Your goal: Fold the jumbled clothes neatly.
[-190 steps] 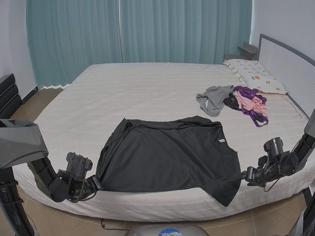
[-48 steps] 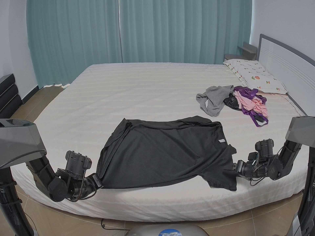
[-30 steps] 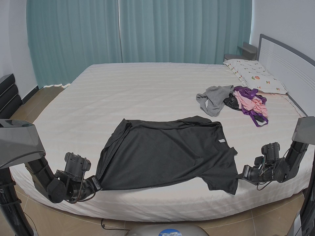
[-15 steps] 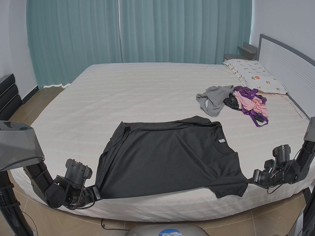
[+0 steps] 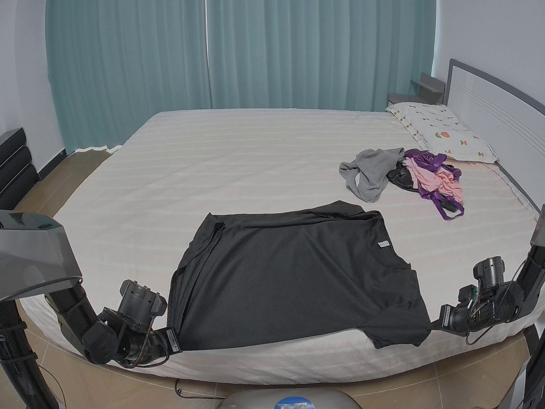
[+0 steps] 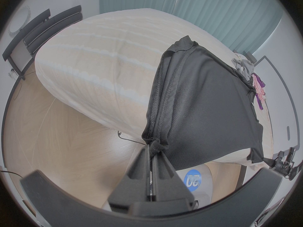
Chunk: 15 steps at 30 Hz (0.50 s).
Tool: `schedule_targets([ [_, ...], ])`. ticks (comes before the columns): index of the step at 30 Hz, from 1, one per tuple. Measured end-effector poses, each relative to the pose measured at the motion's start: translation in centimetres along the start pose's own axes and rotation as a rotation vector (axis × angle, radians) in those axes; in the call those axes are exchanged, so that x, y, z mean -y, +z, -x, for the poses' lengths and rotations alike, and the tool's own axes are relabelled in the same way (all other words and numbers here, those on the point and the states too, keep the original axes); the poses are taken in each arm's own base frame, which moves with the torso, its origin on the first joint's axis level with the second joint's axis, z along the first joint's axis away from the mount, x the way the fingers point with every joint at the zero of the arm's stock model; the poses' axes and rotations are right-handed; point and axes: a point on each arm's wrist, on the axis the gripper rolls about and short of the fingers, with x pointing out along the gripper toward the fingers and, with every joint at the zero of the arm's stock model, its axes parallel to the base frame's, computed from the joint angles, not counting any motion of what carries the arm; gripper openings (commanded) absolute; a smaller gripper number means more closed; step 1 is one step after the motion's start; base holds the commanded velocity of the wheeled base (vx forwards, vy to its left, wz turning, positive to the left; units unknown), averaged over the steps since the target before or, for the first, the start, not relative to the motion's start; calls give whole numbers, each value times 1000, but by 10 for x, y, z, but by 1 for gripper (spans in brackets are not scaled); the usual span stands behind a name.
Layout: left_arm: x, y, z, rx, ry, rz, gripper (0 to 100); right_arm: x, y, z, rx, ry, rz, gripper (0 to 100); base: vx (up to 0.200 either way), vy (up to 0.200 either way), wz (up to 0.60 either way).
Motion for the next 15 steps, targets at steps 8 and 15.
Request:
schedule_targets([
  [8, 2, 1, -4, -9, -12, 12, 0, -1, -11, -11, -62, -6, 11, 100, 0, 0, 0],
  [15, 2, 3, -6, -5, -12, 20, 0, -3, -6, -11, -45, 5, 3, 100, 0, 0, 0],
])
